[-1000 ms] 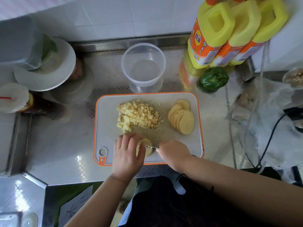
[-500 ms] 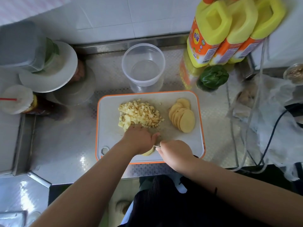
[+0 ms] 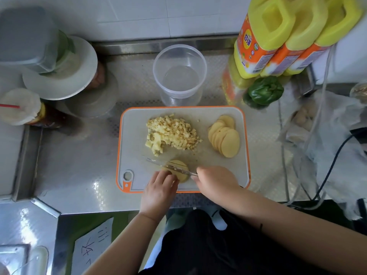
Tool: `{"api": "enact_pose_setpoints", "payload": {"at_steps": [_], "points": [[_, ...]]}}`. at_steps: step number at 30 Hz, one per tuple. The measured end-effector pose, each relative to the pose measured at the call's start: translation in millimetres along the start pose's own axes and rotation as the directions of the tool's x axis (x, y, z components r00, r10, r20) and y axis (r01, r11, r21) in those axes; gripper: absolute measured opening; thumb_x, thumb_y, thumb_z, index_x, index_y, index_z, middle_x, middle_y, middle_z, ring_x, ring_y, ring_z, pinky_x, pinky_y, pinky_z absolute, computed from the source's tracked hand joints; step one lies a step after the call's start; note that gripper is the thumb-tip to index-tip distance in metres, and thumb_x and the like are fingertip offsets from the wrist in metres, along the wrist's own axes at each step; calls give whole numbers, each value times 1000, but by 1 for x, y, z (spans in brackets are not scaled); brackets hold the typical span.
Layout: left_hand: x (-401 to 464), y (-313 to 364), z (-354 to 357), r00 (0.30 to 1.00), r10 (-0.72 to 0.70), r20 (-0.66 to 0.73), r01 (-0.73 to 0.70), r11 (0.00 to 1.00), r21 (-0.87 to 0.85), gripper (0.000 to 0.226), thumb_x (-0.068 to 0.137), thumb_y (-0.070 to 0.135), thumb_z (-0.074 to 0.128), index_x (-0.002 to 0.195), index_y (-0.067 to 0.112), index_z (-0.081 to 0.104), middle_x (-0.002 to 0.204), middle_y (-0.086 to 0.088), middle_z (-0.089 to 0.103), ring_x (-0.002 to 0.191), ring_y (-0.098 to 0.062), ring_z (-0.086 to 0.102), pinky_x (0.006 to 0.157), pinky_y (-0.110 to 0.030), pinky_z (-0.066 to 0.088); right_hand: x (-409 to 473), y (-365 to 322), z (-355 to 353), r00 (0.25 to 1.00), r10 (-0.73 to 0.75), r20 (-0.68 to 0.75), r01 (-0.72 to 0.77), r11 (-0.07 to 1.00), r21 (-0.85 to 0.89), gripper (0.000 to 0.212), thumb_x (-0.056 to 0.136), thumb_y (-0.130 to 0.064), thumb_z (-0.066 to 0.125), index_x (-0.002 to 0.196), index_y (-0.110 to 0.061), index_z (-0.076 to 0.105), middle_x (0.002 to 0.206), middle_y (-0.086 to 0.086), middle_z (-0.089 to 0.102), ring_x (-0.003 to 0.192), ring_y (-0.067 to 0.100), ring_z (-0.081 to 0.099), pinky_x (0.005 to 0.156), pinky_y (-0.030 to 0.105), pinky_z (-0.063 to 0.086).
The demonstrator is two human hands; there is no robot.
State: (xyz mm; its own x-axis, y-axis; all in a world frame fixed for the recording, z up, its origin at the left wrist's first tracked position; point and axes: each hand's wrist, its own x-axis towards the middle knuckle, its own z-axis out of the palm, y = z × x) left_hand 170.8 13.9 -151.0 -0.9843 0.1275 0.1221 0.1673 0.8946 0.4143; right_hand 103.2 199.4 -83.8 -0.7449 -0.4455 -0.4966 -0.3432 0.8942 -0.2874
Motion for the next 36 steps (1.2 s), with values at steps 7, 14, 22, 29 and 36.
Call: {"api": "enact_pose_setpoints", "payload": {"at_steps": [7,14,22,29,36], "points": [[-1,2,6,995,-96,24,96,995,-18,26,92,26,51,83,7,67,90,-6,62,80,-30,56,54,-39,53,2,-3,5,1000,-10,21,11,999,-53,33,103,-36,34,92,-11,53,61,-3,34,52,18,36,43,28,18],[0,0,8,996,-90,8,90,995,-47,25,92,24,52,84,7,68,91,-7,63,81,-29,56,59,-38,53,10,-2,11,996,13,91,-6,998,-69,14,101,-18,44,100,-8,54,63,-3,31,51,12,28,44,28,18],[-2,-3,12,997,-77,-16,76,995,-57,23,92,23,53,87,6,68,94,-7,63,87,-25,51,62,-39,55,16,3,17,991,-1,131,3,1000,-14,24,104,-22,39,107,-5,55,65,-1,35,69,21,44,48,28,25],[37,22,-35,998,-31,-63,33,999,34,26,96,27,47,98,12,68,100,-9,61,90,-30,55,78,-40,46,12,-2,16,999,8,45,-5,998,-56,19,99,-24,48,92,-10,58,75,8,57,78,27,63,58,29,35],[99,36,-36,695,-112,710,-155,941,300,64,106,43,9,119,18,67,128,-11,57,126,-30,43,103,-45,35,12,0,31,986,105,-127,-111,993,-45,48,17,-19,90,38,-18,47,42,-5,13,23,13,29,46,13,8]]}}
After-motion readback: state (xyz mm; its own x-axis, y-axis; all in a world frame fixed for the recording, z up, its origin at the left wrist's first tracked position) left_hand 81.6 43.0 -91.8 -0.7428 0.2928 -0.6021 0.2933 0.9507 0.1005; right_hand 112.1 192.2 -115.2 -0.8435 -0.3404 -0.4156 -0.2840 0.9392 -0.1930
